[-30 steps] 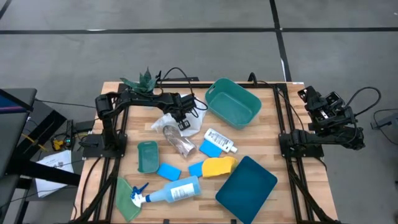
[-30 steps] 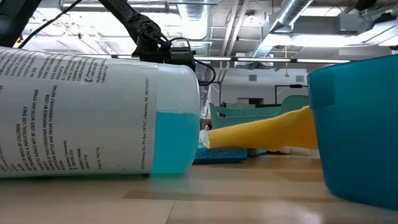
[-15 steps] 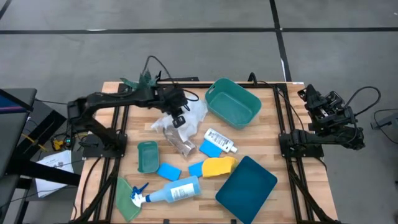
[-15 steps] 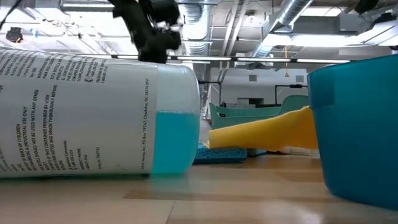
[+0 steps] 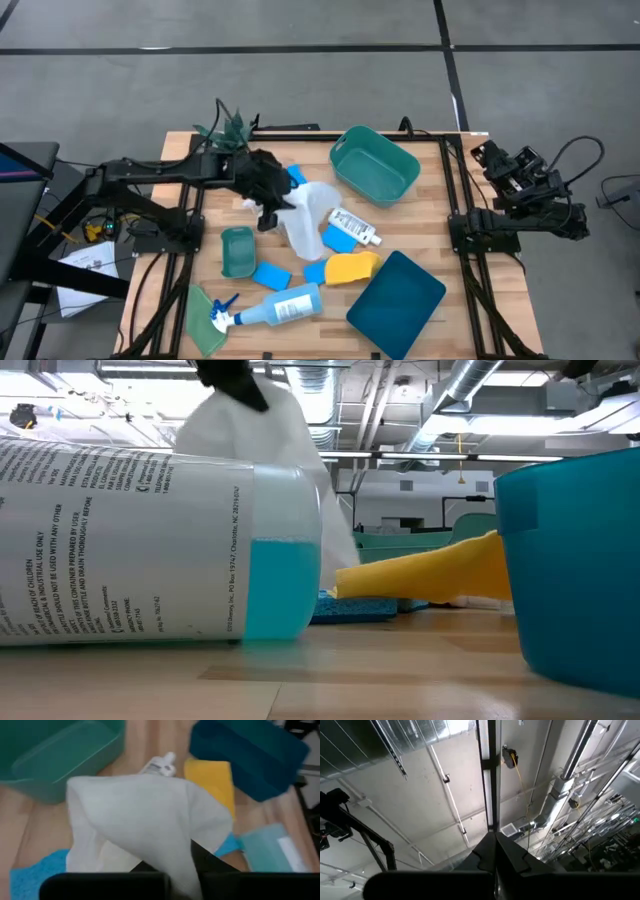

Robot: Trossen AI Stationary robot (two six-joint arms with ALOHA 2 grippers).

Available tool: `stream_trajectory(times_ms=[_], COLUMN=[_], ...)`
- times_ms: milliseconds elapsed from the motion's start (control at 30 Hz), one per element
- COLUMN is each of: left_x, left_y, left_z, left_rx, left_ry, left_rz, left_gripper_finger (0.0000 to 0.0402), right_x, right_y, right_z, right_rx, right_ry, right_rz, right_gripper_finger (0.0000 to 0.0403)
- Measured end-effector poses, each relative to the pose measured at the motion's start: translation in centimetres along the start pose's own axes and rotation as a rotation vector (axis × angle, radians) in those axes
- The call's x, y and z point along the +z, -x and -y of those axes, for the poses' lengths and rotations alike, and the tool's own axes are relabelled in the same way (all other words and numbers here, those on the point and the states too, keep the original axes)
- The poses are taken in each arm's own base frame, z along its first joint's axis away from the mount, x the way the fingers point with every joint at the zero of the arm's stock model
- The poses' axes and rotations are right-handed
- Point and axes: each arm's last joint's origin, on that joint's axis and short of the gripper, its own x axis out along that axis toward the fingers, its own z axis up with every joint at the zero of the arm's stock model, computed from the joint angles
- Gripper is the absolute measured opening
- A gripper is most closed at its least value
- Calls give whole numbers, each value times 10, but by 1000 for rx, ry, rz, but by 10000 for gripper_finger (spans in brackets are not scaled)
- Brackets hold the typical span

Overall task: Pick & Place Kitchen Items
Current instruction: Put the white towel into the big green bin

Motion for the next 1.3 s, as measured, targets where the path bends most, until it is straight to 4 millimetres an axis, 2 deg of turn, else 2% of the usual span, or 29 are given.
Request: stream_trajectory(times_ms=[133,267,433,633,700,800,933,1100,1200,1300], left_x=[0,0,2,13,16,18,19,21,22,24], left_y=[4,6,6,7,7,8,8,8,8,9], left_z=[18,29,32,32,32,32,32,31,30,30], left_rx=[-50,-80,-88,-77,-76,-76,-66,-31,-7,11], left_ry=[-43,-27,-5,-11,-13,-18,-19,-18,-15,-13], left_rz=[15,19,38,154,185,206,219,242,250,269], left_gripper_finger=[3,2,2,2,2,4,2,3,2,1], right_x=[-9,-19,-28,-32,-31,-41,-69,-98,-121,-136], right_y=[-20,-50,-94,-142,-160,-182,-205,-227,-238,-246], right_z=[-4,-10,-21,-38,-46,-50,-46,-36,-25,-21], right_rx=[-6,-43,-85,-57,-40,-29,-63,-49,-45,-16], right_ry=[10,54,124,159,157,184,241,254,244,251], right_rz=[-118,-251,-432,-670,-722,-841,-998,-1089,-1142,-1171], right_gripper_finger=[0,0,0,5,19,55,115,188,215,225])
